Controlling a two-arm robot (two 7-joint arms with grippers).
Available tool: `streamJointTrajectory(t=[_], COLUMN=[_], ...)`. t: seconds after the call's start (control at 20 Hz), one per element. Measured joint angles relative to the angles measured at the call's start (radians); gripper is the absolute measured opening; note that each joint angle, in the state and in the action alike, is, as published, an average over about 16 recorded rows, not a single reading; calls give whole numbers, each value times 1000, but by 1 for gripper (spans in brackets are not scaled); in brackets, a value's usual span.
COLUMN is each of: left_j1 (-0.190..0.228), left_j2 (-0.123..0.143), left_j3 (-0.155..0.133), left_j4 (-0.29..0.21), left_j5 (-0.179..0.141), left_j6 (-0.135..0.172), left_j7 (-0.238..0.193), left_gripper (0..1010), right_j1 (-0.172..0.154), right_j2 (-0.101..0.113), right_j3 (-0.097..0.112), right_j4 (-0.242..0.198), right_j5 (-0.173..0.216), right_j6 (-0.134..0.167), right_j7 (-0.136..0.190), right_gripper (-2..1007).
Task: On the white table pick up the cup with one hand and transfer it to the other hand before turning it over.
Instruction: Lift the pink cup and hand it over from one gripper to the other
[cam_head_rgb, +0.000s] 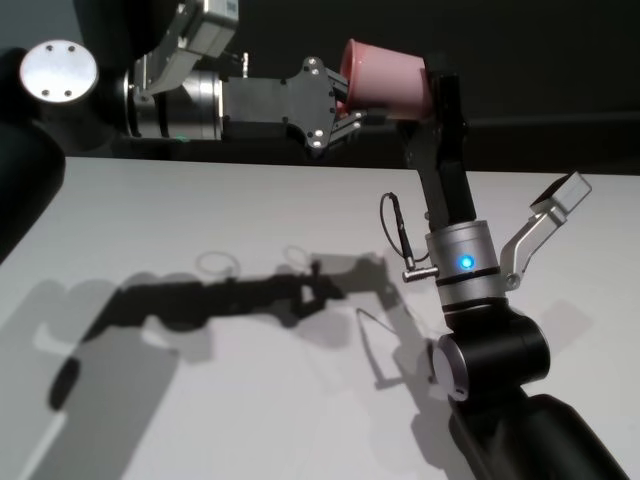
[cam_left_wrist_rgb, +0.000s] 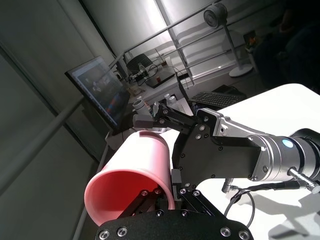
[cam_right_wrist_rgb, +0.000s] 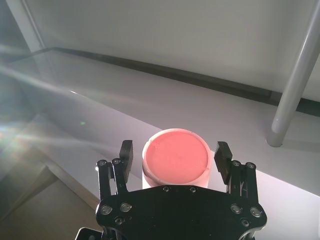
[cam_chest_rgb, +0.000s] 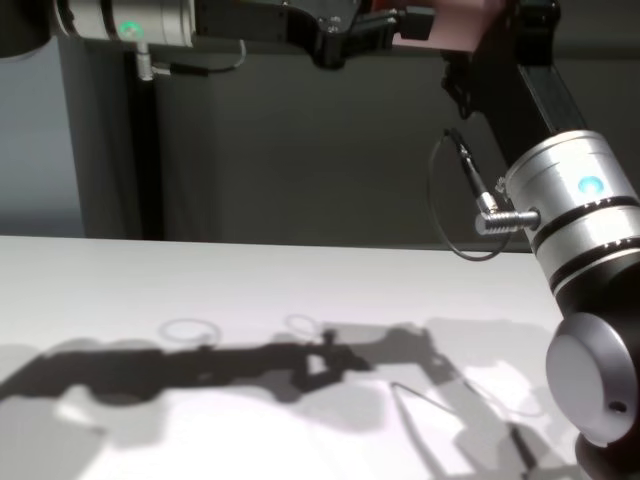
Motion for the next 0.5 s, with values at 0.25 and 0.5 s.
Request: streamJointTrajectory(t=[0.25,0.5], left_j1=[0,0], left_j2=[0,0], left_j3=[0,0], left_j4=[0,0], left_j5=[0,0], left_j6=[0,0], left_j7=[0,0], left_gripper=[43,43], right_j1=[0,0], right_j2=[0,0], right_j3=[0,1], right_j4=[-1,-1], right_j5=[0,0], right_j6=[-1,0], right_j7=[-1,-1], right_gripper=[917,835])
